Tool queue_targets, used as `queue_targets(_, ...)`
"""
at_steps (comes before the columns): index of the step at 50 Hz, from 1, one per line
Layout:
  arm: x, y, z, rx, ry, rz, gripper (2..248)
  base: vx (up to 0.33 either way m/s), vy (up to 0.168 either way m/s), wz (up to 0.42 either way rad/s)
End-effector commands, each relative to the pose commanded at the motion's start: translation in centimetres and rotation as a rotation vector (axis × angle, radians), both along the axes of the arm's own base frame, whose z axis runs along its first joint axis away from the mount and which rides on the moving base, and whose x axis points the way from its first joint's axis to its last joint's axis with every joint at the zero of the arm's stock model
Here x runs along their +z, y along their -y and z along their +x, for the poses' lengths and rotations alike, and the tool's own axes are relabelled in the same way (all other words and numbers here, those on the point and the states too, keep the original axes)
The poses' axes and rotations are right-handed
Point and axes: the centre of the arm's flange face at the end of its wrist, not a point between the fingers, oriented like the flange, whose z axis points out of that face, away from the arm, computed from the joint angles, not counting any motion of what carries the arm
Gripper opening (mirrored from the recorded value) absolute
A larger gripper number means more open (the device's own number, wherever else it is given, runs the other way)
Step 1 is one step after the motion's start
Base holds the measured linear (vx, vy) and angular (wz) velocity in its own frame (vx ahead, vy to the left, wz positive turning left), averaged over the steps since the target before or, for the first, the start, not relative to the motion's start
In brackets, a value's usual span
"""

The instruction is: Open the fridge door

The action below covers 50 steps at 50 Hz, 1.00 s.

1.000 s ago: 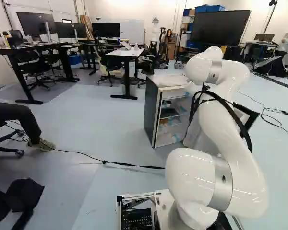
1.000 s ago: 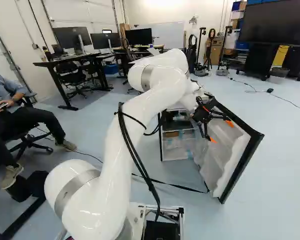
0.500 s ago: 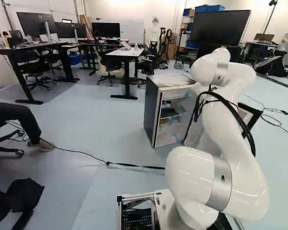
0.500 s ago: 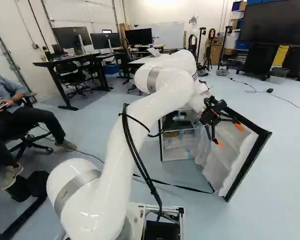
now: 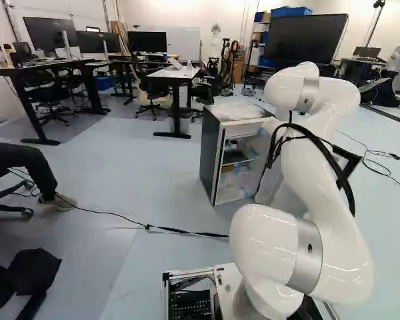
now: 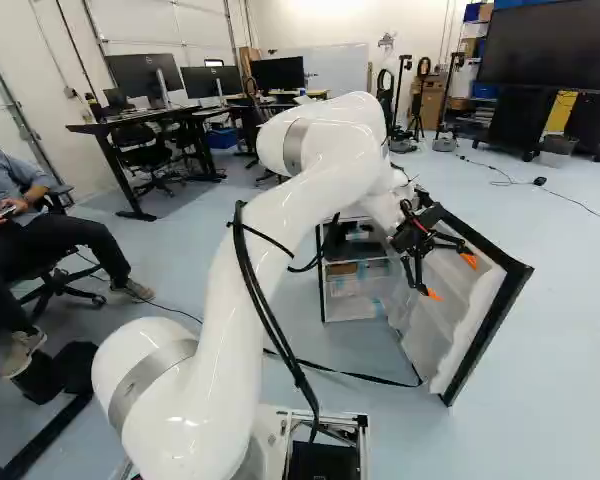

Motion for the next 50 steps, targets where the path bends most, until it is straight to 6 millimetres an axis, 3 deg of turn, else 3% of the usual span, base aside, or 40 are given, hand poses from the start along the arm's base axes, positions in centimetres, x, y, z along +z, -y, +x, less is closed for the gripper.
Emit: queue_targets(50,0.5,-10.1,-1.7,0.391,-0.196,-0.051,247,0.0,0.0,0.0)
